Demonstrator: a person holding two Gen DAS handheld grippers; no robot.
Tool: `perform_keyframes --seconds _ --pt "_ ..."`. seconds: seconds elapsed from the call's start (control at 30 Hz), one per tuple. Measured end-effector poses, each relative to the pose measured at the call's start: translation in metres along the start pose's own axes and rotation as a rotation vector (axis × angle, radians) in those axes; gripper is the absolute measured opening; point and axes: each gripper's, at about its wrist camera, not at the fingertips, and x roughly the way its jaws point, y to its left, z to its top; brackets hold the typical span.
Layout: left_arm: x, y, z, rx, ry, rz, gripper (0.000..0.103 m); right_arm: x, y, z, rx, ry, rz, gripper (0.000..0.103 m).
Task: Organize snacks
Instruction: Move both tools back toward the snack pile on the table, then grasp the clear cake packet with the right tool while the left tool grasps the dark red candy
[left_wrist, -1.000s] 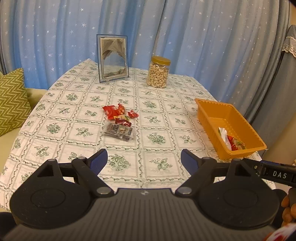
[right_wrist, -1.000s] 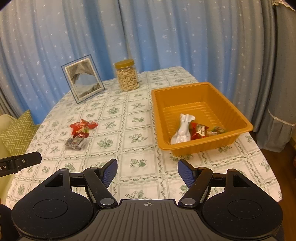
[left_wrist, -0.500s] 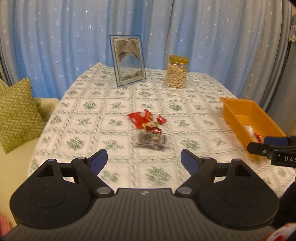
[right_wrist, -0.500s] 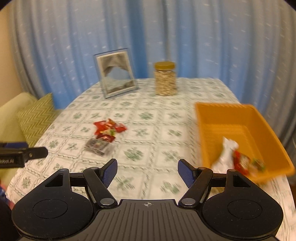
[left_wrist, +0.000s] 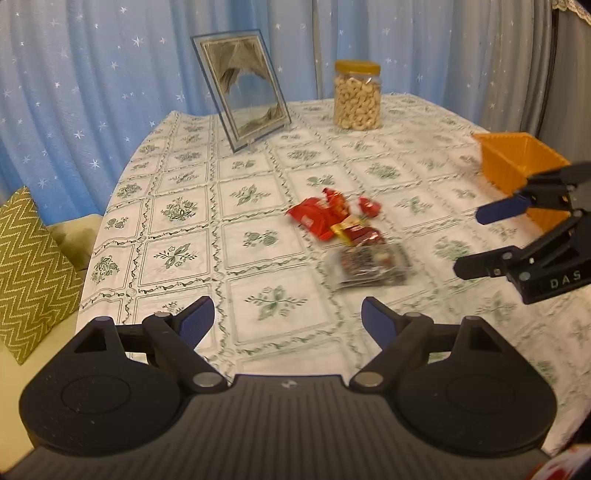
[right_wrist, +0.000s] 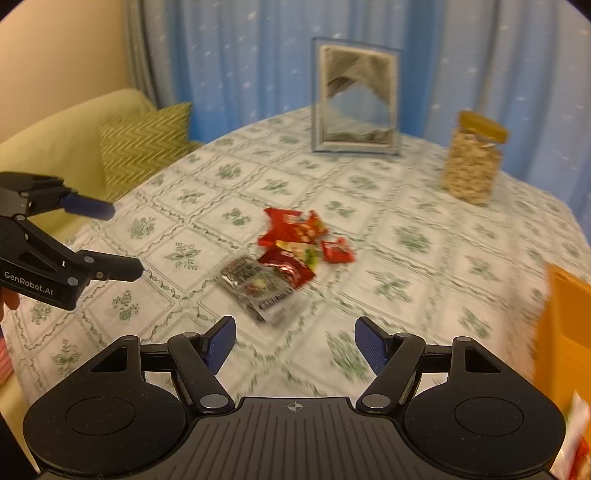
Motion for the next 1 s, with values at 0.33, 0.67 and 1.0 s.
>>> perform_keyframes --seconds 0.33,0.67,1.0 --pt "0.026 0.019 0.014 0.013 -0.011 -0.008 0.086 0.067 0.013 0.024 -0.169 0.053 0.149 0.056" --pt "0.032 0.028 0.011 0.02 0.012 0.018 0.087 0.091 0.019 0.024 -0.236 0.089 0.152 0.046" --pt "0.033 0.025 0.011 0.001 0.04 -0.01 0.087 0.073 0.012 0.018 -0.071 0.129 0.204 0.042"
